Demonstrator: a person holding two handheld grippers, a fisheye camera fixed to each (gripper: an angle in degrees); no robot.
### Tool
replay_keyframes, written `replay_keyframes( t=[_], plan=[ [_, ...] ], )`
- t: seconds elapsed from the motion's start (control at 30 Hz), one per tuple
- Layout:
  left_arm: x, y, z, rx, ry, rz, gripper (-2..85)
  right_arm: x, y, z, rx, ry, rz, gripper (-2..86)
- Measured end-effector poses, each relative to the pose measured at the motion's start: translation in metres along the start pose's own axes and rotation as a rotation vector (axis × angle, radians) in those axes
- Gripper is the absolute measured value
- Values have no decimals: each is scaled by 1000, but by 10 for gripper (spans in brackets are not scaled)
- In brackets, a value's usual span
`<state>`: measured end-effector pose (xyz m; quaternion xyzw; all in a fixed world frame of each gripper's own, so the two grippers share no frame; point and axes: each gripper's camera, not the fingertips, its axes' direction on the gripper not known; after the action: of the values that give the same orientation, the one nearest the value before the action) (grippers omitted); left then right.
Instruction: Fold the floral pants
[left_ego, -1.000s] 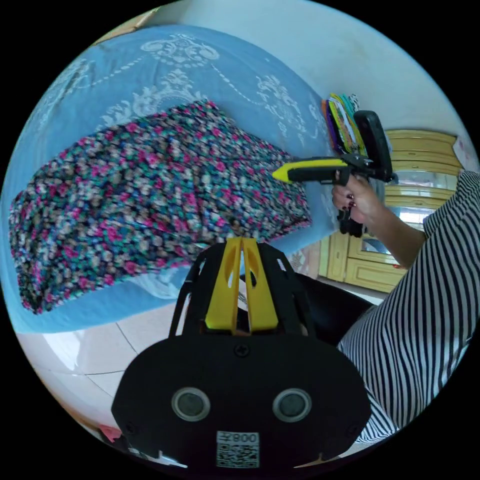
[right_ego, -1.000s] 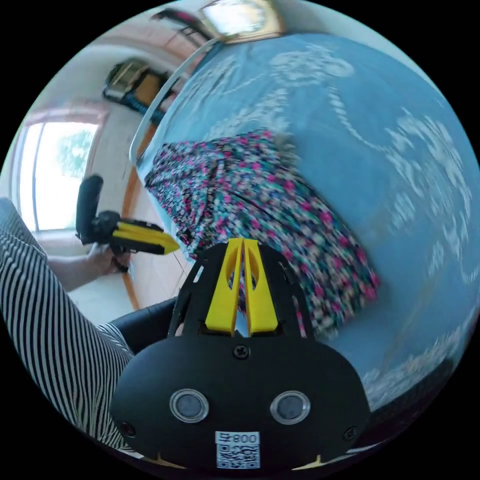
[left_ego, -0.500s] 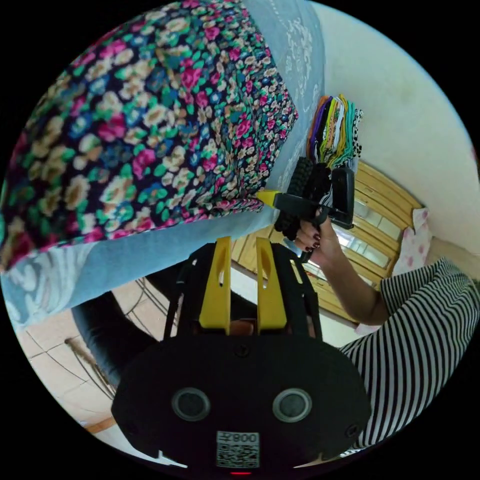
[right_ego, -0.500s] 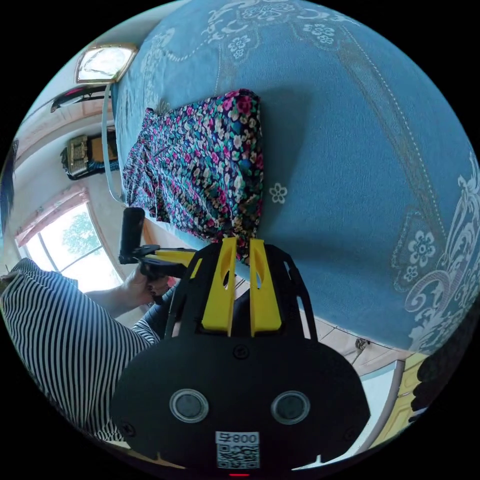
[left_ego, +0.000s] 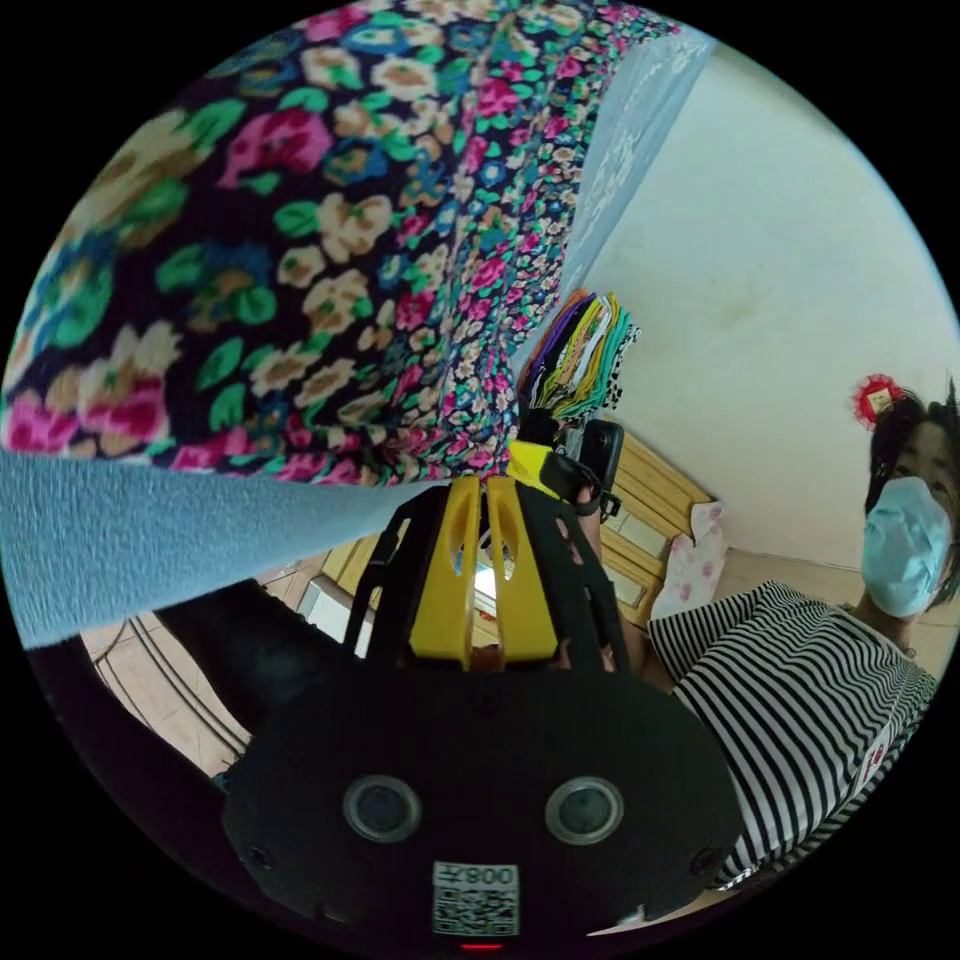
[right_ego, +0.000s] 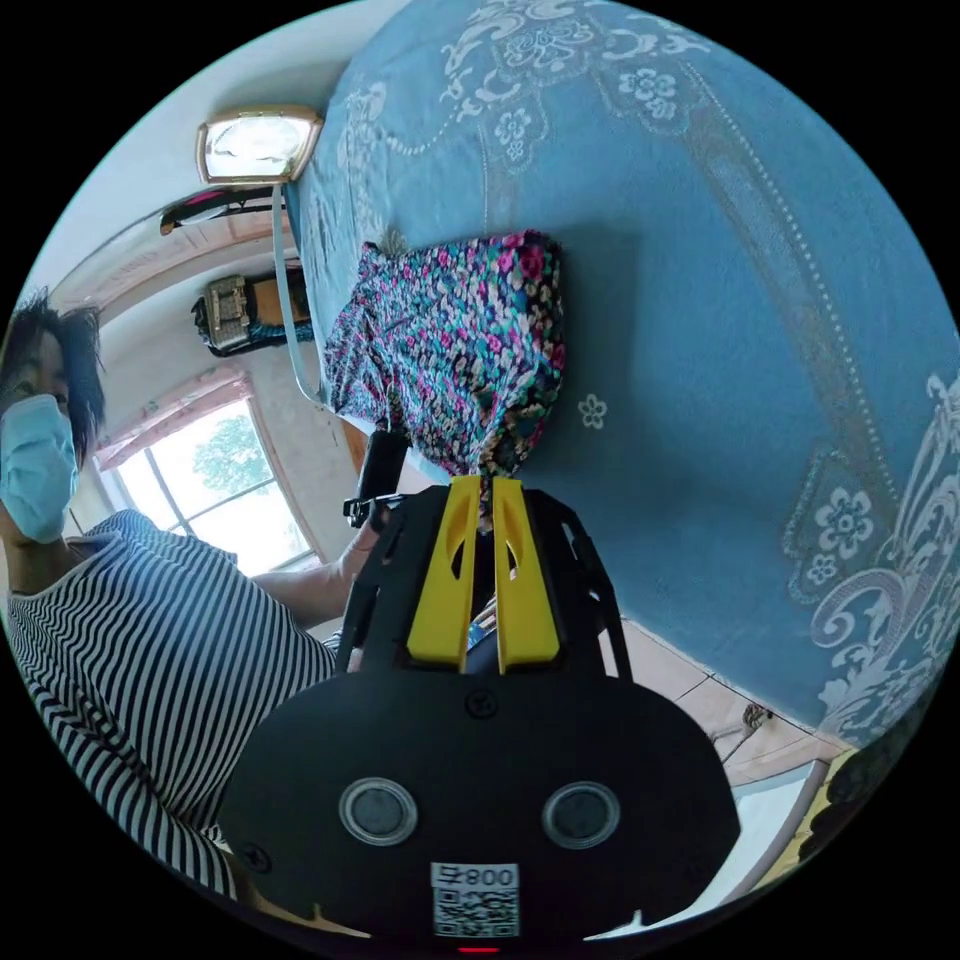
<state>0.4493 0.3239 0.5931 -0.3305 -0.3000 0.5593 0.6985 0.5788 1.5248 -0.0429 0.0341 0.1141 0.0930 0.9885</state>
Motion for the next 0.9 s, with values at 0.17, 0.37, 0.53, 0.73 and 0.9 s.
replay_keyframes(
  t=[0.17,0.37,0.53,0.73,0.9],
  plan=[
    [-1,14,-23,15,33,20,13,1,-11,-47,164,47,30,89],
    [3,34,-49,7,33,57,11,-16,-36,-57,154,54,-3,102],
    [6,51,-68,-29,-16,79,10,-32,-38,-59,156,53,23,48],
    [17,77,-94,-81,-75,127,10,-65,-17,-77,173,28,39,23],
    [44,106,-139,-74,-69,232,9,-121,0,-92,200,-20,13,20]
  ],
)
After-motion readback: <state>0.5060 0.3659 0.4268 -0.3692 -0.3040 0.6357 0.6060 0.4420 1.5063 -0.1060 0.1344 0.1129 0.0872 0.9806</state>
